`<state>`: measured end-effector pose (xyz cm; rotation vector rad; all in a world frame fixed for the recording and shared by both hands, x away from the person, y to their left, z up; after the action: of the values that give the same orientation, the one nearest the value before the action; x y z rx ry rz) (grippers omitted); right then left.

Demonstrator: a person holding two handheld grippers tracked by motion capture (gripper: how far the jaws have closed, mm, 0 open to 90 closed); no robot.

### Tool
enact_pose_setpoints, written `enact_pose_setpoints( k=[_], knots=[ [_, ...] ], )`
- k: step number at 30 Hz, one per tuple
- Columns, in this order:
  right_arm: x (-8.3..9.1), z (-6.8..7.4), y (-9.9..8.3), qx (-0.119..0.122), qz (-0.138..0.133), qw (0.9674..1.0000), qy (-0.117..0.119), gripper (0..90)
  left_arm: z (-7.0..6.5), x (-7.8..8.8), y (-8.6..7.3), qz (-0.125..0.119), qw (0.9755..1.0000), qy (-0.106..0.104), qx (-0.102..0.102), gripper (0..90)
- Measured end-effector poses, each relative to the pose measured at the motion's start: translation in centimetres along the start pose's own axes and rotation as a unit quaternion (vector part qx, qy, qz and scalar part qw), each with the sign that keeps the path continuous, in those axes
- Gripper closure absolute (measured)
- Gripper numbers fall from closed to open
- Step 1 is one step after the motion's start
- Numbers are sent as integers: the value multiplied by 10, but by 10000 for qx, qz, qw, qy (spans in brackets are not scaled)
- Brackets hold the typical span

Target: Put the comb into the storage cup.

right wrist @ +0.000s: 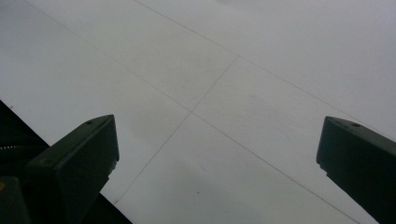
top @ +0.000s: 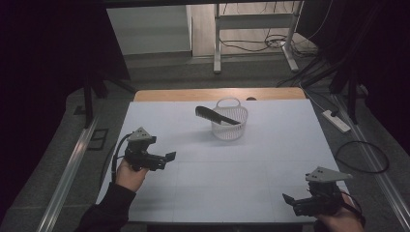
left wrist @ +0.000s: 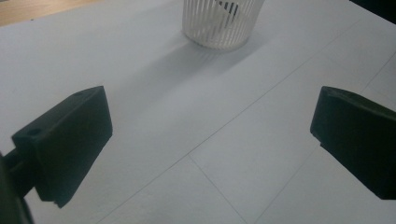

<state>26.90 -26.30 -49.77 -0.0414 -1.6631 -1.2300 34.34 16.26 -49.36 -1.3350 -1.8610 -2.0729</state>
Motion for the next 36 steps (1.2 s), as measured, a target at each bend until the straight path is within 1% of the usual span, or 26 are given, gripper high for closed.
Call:
enact_pose_setpoints(
  k=[6,11,18,27,36],
  knots=[
    [0,0,0,12,6,10000,-2,0,1,7,-3,-40,10000,25,27,0],
    [0,0,0,22,8,10000,-2,0,1,13,-5,-88,9999,10,93,0],
    [0,0,0,15,2,10000,-8,0,3,19,-10,-97,9999,58,122,0],
    [0,0,0,10,-1,10000,-7,0,4,28,-17,-100,9997,60,231,0],
    [0,0,0,8,0,10000,-6,0,7,36,-24,-118,9993,127,317,0]
  ],
)
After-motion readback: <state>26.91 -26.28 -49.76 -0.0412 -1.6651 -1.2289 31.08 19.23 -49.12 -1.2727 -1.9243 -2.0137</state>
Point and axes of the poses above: each handheld gripper's, and its own axes: x roughly backward along the jaws, y roughly out of its top, z roughly to its left, the point moved 8 cm from there along -x, roughly forward along the jaws, and after that the axes turned 7 degrees about y, right-handed, at the moved point
